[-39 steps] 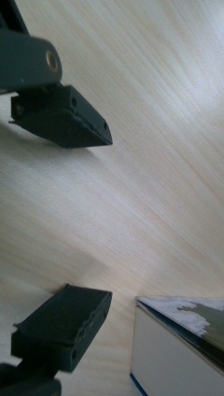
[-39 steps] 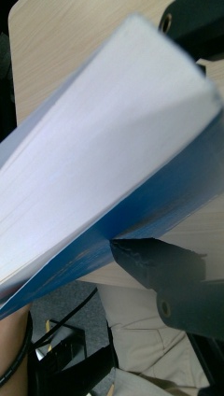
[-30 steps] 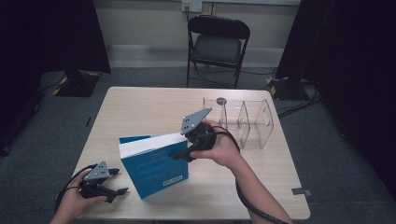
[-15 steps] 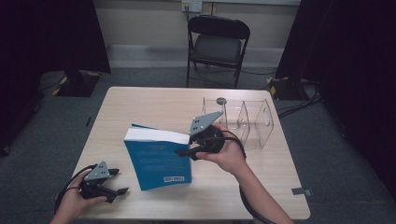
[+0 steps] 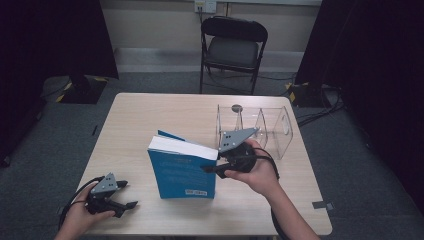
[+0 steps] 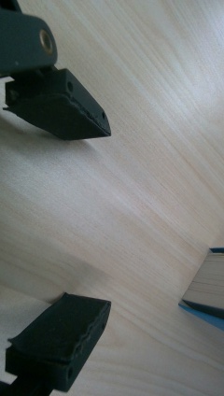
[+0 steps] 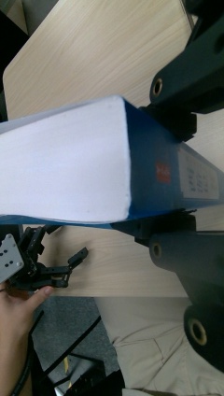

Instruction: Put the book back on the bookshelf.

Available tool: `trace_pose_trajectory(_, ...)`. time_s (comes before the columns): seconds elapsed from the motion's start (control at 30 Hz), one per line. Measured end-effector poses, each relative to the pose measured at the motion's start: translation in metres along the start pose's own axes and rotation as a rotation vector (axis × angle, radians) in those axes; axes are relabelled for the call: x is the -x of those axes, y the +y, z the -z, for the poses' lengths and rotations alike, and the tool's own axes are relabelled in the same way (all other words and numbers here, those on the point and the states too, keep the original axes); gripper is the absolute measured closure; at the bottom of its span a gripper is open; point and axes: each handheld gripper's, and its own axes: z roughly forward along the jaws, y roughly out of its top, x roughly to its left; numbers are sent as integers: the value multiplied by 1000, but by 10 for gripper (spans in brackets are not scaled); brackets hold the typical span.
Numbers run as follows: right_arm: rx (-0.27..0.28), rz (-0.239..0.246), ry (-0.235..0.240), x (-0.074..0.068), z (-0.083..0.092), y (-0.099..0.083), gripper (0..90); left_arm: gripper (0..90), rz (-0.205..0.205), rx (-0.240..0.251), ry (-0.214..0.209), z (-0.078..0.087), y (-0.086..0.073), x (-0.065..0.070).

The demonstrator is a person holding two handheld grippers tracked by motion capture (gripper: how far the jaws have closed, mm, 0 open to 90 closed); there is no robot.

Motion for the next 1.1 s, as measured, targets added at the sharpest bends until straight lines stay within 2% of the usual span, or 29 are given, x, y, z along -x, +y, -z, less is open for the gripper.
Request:
trace_pose_trajectory(0.27, -15, -16, -13, -1, -1, 2, 605, 133, 2, 1, 2, 0, 0, 0)
trace_pose_trajectory(0.3, -26, -20, -28, -2, -1, 3, 584, 133, 6, 4, 2, 0, 0, 1)
trace_pose_trajectory(0.33, -35, -11, -42, -3, -3, 6, 509, 133, 7, 5, 1, 0, 0, 1)
trace_pose_trajectory(0.37, -40, -40, -21, -3, -6, 10, 432, 133, 6, 5, 2, 0, 0, 1)
trace_pose_trajectory(0.4, -47, -58, -5, -1, -9, 13, 420, 132, 6, 4, 2, 0, 0, 1)
trace_pose_trajectory(0.43, -60, -50, -33, -1, -14, 17, 587, 130, 6, 4, 2, 0, 0, 1)
trace_pose_trajectory(0.47, -91, -24, -71, 0, -17, 21, 610, 131, 6, 3, 1, 0, 0, 1)
trace_pose_trajectory(0.5, -88, -54, -41, 3, -19, 23, 614, 130, 6, 3, 2, 0, 0, 1)
trace_pose_trajectory(0.7, -86, -63, -29, 8, -18, 21, 618, 130, 6, 3, 1, -1, 0, 1)
trace_pose_trajectory(0.93, -109, -14, -23, -4, -12, 20, 618, 130, 7, 3, 3, -1, 0, 1)
trace_pose_trajectory(1.1, -99, 9, 7, -11, -6, 14, 618, 111, -7, -7, 0, -1, 1, 1)
